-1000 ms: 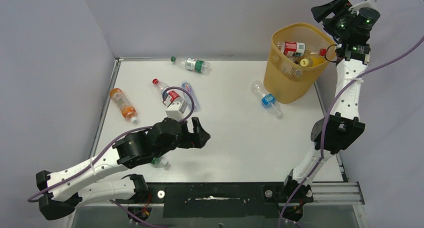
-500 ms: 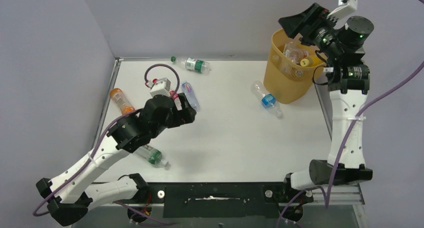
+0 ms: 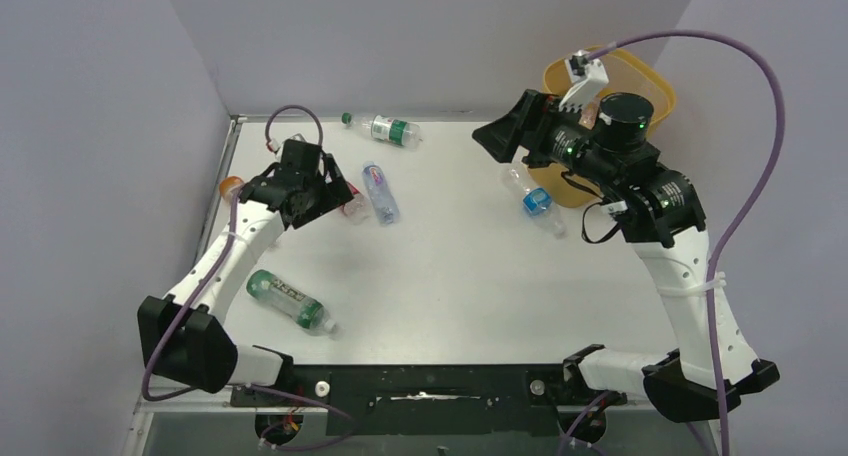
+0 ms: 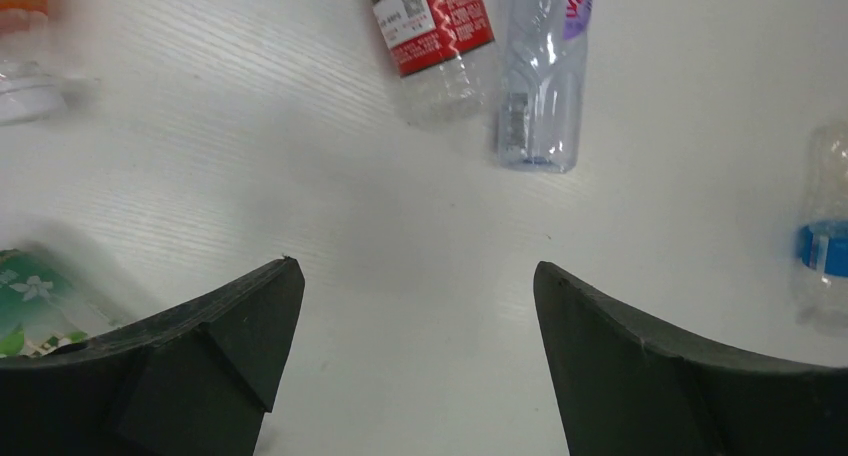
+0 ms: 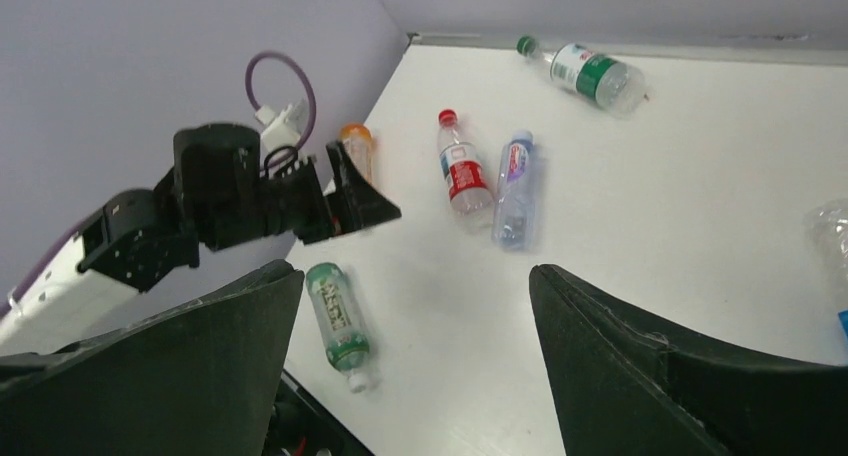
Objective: Put the plastic bottles in the bin
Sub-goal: Pick up the plastic bottle at the center of the board.
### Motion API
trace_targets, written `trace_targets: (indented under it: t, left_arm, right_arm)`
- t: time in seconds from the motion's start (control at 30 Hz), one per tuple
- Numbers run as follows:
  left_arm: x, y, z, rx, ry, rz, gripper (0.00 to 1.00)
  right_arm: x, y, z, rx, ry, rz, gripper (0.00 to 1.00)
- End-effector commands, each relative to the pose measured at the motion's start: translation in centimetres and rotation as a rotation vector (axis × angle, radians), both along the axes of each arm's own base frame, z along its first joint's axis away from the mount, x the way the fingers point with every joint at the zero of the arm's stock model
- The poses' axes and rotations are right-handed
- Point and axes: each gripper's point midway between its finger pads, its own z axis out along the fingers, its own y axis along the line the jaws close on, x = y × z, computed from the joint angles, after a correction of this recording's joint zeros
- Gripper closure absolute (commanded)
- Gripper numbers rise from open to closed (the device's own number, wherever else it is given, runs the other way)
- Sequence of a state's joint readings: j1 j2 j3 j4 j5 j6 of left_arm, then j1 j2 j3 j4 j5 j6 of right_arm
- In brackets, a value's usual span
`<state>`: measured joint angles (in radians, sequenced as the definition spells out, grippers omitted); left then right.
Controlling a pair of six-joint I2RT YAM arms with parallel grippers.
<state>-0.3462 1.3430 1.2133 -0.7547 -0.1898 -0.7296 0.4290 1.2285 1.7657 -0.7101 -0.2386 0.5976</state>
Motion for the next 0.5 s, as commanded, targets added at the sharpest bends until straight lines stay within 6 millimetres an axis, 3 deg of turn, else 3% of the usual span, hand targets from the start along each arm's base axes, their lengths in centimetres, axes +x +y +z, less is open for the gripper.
trace_targets:
  t: [0.0, 0.17, 0.47]
  left_arm:
    - [4.9, 1.7, 2.7, -0.040, -0.117, 0.075, 0.13]
    - [8.0, 2.6, 0.6, -0.048, -0.108, 0.153, 0.13]
    - [12.3, 1.4, -3.8, -0.110, -0.067, 0.227, 0.13]
  right_arm:
    - [-1.1, 0.5, -1.3, -0.038, 0.009, -0.017, 0.13]
    - [-1.5, 1.1, -3.2, -0.056, 0.043, -0.003, 0.13]
    - [-1.5, 1.6, -6.1, -0.088, 0.087, 0.013, 0.12]
